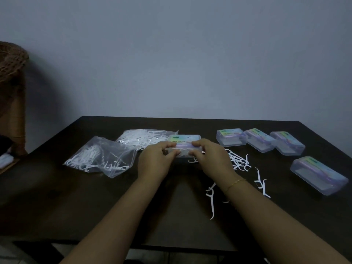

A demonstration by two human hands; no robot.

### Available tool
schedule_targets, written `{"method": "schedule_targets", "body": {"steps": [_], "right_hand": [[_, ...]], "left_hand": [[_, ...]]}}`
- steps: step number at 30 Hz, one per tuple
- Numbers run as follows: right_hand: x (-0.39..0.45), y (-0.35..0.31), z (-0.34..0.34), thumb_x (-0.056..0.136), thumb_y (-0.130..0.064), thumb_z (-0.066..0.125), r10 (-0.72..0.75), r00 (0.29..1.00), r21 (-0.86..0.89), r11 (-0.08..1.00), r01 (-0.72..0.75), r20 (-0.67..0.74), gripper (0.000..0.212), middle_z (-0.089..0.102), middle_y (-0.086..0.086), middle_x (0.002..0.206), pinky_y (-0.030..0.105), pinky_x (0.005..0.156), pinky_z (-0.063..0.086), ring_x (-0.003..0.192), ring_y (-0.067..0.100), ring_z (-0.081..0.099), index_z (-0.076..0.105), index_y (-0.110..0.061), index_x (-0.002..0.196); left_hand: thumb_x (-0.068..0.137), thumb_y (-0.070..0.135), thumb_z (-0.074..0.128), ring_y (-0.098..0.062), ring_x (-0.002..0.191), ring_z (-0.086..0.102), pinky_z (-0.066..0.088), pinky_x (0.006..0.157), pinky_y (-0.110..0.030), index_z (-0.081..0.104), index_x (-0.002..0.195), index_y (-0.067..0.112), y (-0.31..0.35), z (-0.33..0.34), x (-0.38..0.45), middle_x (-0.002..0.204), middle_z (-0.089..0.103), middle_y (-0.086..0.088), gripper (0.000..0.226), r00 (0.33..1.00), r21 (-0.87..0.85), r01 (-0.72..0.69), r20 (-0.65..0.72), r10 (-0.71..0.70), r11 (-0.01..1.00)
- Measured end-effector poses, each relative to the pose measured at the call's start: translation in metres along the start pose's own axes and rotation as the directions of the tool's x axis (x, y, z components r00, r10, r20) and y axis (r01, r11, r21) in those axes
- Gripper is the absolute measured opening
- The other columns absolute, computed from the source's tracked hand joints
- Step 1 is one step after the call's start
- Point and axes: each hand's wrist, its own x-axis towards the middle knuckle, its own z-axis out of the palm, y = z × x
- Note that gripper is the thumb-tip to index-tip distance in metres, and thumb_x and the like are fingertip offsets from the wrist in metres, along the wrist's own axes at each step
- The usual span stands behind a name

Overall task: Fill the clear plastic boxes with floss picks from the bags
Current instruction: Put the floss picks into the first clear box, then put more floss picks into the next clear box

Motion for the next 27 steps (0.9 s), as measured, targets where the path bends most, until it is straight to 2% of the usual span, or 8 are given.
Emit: {"method": "schedule_targets", "body": {"steps": [3,7,10,15,19,23,25,27], "right_hand": [[0.016,0.012,-0.011,0.092,-0.025,0.059,0.050,0.997,0.011,0.999,-0.049,-0.067,0.032,0.064,0.005,0.118,0.026,0.088,0.046,0.103,0.017,0.058,0.060,-0.018,0.123],[0.045,0.026,-0.017,0.092,-0.027,0.056,0.123,0.988,-0.023,0.992,-0.125,-0.094,0.028,0.066,0.008,0.113,0.043,0.094,0.045,0.102,0.024,0.059,0.061,-0.019,0.119],[0.066,0.031,-0.021,0.095,-0.033,0.051,0.133,0.985,-0.225,0.962,-0.156,-0.112,0.029,0.063,0.008,0.115,0.037,0.095,0.036,0.106,0.024,0.052,0.058,-0.025,0.122],[0.098,0.038,-0.007,0.095,-0.040,0.048,0.158,0.984,-0.445,0.877,-0.180,-0.087,0.030,0.058,0.009,0.114,0.036,0.088,0.031,0.105,0.025,0.046,0.057,-0.027,0.121],[0.113,0.043,0.005,0.096,-0.039,0.047,0.162,0.986,-0.544,0.825,-0.155,-0.037,0.030,0.058,0.010,0.116,0.039,0.092,0.030,0.108,0.026,0.045,0.054,-0.024,0.121],[0.123,0.044,0.005,0.096,-0.031,0.043,0.140,0.990,-0.599,0.794,-0.105,0.011,0.033,0.059,0.006,0.120,0.041,0.092,0.028,0.115,0.025,0.041,0.053,-0.026,0.127],[0.127,0.045,-0.005,0.094,-0.027,0.042,0.194,0.981,-0.582,0.800,-0.145,0.024,0.038,0.056,0.005,0.127,0.042,0.095,0.026,0.121,0.026,0.039,0.050,-0.025,0.131],[0.127,0.048,-0.022,0.092,-0.029,0.044,0.312,0.947,-0.628,0.752,-0.199,0.074,0.043,0.049,0.008,0.135,0.046,0.101,0.023,0.127,0.028,0.036,0.045,-0.021,0.135]], "left_hand": [[0.091,0.029,0.062,-0.009,0.104,0.057,0.049,0.090,-0.029,0.058,0.127,0.027,0.015,0.024,0.016,0.126,0.061,0.001,0.036,0.999,-0.054,-0.046,0.007,0.046,0.997],[0.090,0.021,0.061,-0.014,0.125,0.048,0.043,0.104,-0.040,0.046,0.138,0.023,0.017,0.056,0.031,0.140,0.048,0.002,0.050,0.995,-0.065,-0.099,0.023,0.101,0.993],[0.093,0.020,0.056,-0.014,0.128,0.045,0.040,0.106,-0.040,0.040,0.142,0.024,0.007,0.067,0.037,0.145,0.043,0.003,0.052,0.996,-0.024,-0.085,0.037,0.086,0.996],[0.094,0.023,0.053,-0.012,0.117,0.051,0.040,0.103,-0.035,0.046,0.138,0.025,-0.003,0.072,0.043,0.131,0.055,0.005,0.045,0.994,0.044,-0.104,0.025,0.103,0.994],[0.096,0.027,0.050,-0.007,0.112,0.054,0.019,0.108,-0.029,0.052,0.133,0.026,-0.003,0.073,0.045,0.125,0.060,0.008,0.037,0.994,0.125,-0.110,0.018,0.109,0.986],[0.097,0.026,0.047,-0.005,0.111,0.052,0.016,0.108,-0.026,0.053,0.132,0.028,-0.003,0.072,0.044,0.123,0.060,0.010,0.035,0.992,0.129,-0.123,0.029,0.120,0.984],[0.098,0.026,0.046,-0.002,0.109,0.049,0.016,0.107,-0.025,0.054,0.130,0.029,-0.002,0.071,0.043,0.124,0.060,0.012,0.034,0.991,0.132,-0.132,0.024,0.130,0.982],[0.098,0.027,0.045,0.000,0.108,0.047,0.015,0.104,-0.023,0.055,0.129,0.030,-0.001,0.070,0.042,0.125,0.059,0.013,0.032,0.991,0.138,-0.136,0.022,0.134,0.981]]}}
